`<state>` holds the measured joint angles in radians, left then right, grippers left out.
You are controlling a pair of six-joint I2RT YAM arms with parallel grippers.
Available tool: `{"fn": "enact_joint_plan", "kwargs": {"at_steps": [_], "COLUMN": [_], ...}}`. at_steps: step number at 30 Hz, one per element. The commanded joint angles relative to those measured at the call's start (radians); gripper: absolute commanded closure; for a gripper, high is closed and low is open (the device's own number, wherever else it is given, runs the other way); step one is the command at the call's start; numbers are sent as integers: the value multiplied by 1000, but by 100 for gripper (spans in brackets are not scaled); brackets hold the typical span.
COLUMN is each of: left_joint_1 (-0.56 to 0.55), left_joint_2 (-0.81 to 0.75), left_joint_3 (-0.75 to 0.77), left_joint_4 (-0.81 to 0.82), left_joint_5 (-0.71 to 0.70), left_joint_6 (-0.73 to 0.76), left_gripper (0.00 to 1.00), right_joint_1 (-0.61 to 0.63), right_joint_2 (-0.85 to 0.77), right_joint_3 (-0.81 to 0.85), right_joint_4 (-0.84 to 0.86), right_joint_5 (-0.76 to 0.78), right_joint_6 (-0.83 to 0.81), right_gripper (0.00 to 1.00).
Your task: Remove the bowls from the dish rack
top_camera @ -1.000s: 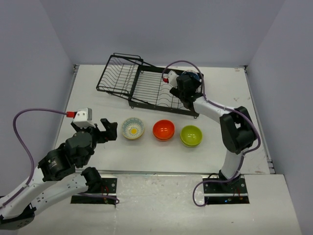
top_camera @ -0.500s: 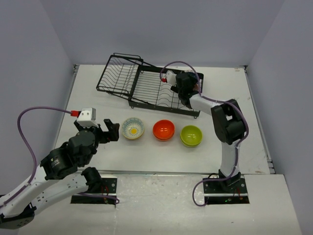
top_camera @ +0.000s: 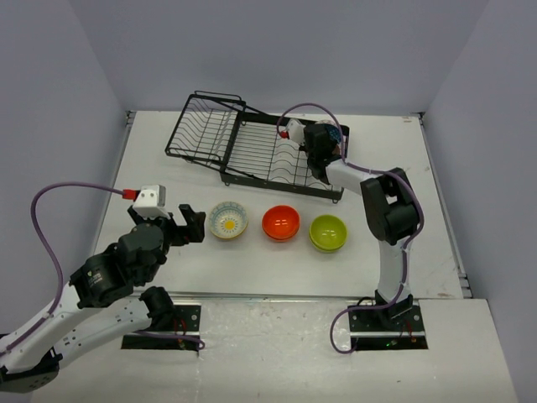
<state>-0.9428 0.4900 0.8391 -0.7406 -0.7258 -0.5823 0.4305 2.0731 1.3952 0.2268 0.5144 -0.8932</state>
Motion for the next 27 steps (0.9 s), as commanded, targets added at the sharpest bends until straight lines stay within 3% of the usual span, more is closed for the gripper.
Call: {"fn": "enact_joint_plan", "kwargs": {"at_steps": [1,15,27], "left_joint_1": [2,2,2], "left_joint_2": [10,18,16], "left_joint_3": [2,0,2], "left_joint_4": [40,46,47], "left_joint_5": [5,12,11], "left_joint_6": [21,25,24], "left_gripper": [0,0,0], "right_joint_1": [5,7,16], "right_joint_2": [7,-33,-108], "right_joint_3": [13,-32,-163], "right_joint_4": [-17,25,373], "right_joint_5": [-34,-19,75], "right_joint_6": [39,46,-53], "right_gripper": [73,99,100]}}
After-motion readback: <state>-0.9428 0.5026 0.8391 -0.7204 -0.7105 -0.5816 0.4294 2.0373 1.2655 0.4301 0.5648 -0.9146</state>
